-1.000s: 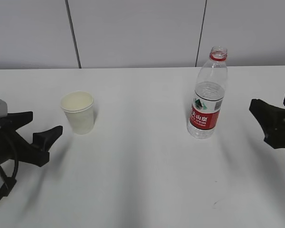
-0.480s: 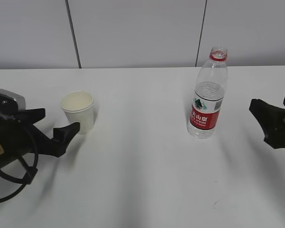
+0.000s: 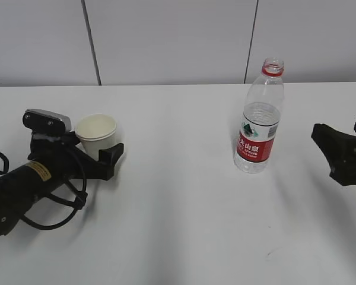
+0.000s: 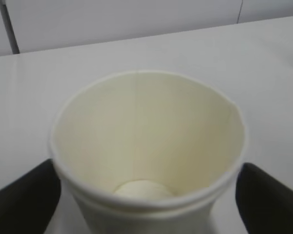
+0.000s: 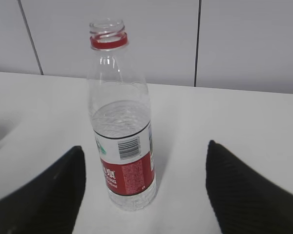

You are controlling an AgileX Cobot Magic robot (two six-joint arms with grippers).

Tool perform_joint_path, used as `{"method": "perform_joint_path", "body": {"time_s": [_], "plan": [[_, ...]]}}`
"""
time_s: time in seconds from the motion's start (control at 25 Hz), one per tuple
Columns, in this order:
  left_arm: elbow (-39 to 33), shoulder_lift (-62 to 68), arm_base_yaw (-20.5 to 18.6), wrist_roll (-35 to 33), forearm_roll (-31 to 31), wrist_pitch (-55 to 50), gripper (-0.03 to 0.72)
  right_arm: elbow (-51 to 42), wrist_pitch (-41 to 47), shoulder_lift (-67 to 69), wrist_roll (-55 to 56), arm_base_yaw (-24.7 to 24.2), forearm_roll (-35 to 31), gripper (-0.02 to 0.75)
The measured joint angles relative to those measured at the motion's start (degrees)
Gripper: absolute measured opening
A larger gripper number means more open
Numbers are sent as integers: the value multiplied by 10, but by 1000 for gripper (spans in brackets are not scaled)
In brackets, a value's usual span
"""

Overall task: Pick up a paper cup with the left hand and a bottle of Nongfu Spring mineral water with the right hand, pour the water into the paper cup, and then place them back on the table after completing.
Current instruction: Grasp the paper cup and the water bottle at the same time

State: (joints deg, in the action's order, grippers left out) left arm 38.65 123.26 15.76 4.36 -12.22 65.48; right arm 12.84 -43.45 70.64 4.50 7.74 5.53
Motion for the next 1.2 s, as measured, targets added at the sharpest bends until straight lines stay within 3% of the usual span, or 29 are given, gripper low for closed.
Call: {"method": "perform_joint_path", "body": {"time_s": [0.48,0.84,1.2], "plan": [[51,48,1,0,14,-3,558,0,0,0,0,0,0,568],[51,48,1,0,12,0,418,0,0,0,0,0,0,568],[51,48,1,0,4,1,404,0,0,0,0,0,0,568]]}}
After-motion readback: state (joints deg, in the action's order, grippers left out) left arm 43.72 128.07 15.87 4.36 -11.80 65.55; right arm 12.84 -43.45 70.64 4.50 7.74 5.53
